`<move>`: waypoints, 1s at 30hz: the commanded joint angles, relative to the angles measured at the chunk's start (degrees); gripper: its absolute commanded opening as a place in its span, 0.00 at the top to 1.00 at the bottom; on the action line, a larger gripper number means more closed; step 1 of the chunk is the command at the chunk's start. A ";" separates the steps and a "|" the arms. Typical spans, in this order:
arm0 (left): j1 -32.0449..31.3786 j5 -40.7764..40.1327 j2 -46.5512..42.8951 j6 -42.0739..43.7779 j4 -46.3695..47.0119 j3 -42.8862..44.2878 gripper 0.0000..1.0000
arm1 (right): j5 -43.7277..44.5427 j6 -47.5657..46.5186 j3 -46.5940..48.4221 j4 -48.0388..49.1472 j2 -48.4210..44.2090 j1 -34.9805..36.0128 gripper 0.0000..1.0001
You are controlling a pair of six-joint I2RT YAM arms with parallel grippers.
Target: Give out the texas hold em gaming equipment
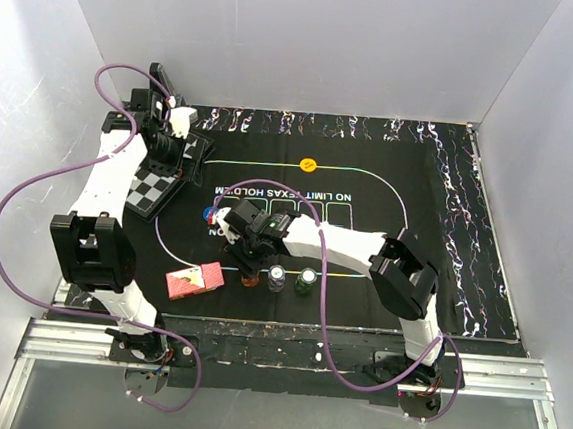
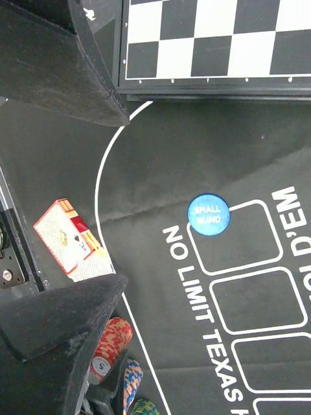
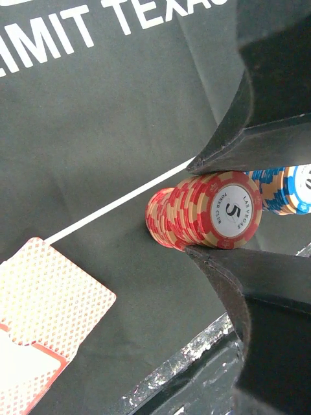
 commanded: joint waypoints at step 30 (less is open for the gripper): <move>2.26 2.65 -3.04 2.32 1.65 -2.38 0.00 | -0.90 -1.60 26.52 -3.70 12.31 -6.17 0.99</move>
